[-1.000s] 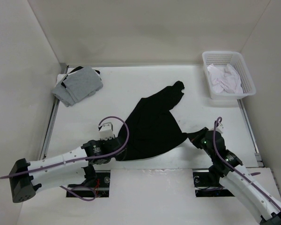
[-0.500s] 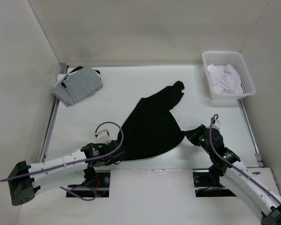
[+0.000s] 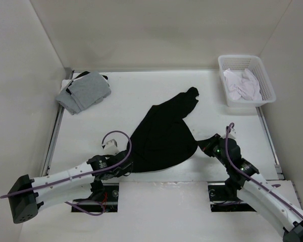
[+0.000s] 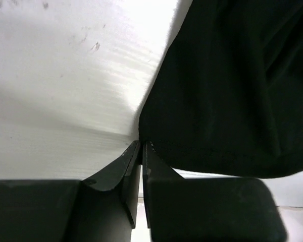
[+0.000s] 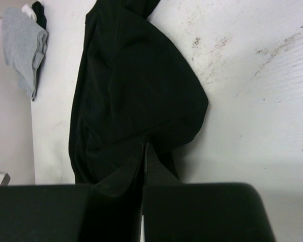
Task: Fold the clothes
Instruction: Flatten the tank top out
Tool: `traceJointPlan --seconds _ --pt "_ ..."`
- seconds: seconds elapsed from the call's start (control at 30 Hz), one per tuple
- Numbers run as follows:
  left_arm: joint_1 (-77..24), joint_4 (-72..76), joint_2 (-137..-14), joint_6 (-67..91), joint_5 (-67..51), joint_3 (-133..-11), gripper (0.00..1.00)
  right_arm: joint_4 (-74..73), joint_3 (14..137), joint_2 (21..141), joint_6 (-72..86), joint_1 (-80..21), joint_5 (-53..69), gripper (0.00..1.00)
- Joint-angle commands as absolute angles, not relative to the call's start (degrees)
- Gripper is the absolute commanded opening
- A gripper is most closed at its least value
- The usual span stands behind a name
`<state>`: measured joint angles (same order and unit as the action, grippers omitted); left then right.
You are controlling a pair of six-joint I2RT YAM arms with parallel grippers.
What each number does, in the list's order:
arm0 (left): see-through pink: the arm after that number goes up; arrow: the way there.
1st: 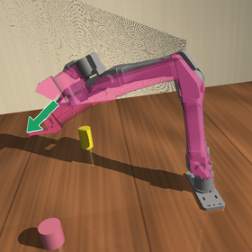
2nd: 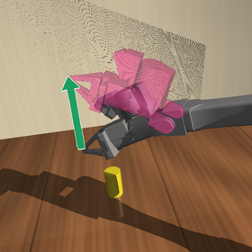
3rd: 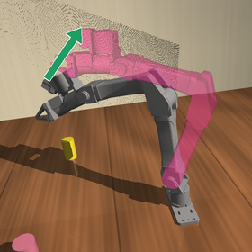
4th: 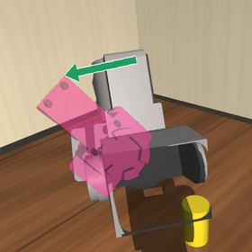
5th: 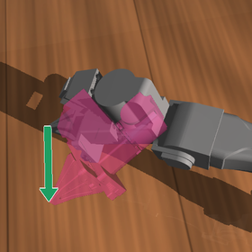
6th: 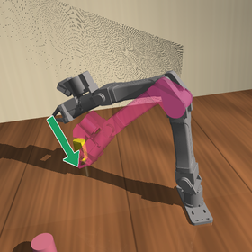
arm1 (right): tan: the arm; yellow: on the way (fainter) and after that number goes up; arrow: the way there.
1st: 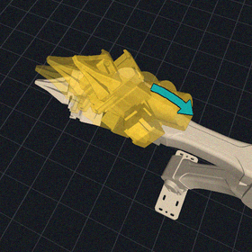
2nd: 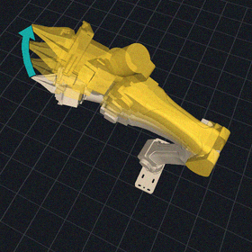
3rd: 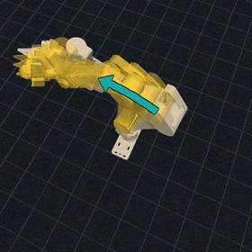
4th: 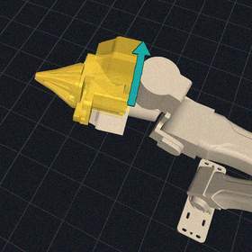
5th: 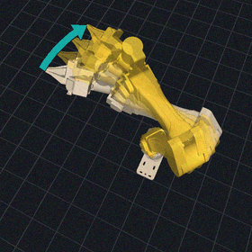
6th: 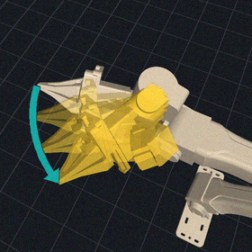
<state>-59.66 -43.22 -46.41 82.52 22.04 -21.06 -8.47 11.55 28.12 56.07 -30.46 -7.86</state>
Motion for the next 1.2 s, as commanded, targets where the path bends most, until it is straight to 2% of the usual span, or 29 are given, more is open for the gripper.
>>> traceJointPlan --seconds 0.0,0.2,0.3,0.5,0.7,0.83,1.0,1.17 --pt "-59.7 -41.9 -41.9 79.6 26.4 -24.3 0.03 -6.8 13.8 27.0 55.3 -30.9 -7.6 0.00" --pt "-58.5 -40.4 -39.1 67.0 39.3 -36.9 0.01 -9.4 18.4 27.2 54.6 -30.9 -7.3 0.00" --pt "-55.4 -36.5 -37.0 60.6 41.8 -39.9 0.01 -11.1 19.4 27.8 56.8 -32.1 -6.5 0.00" --pt "-42.9 -35.0 -27.3 54.6 38.0 -39.1 0.01 -17.6 15.6 25.2 64.5 -41.8 -9.5 0.00" --pt "-34.3 -32.8 -24.3 53.5 28.4 -35.8 0.00 -27.2 19.4 20.7 70.0 -53.6 -17.2 0.00" --pt "-32.7 -22.4 -26.7 48.9 27.9 -40.5 0.00 -30.8 31.1 22.9 64.8 -59.8 -29.0 0.00" --pt "-32.3 -10.9 -32.4 43.3 28.1 -52.5 0.00 -32.3 55.8 33.0 47.3 -63.1 -40.4 0.00" --pt "-32.9 -7.6 -34.5 39.4 28.3 -65.7 0.00 -31.5 78.2 40.1 31.8 -70.0 -50.9 0.00"
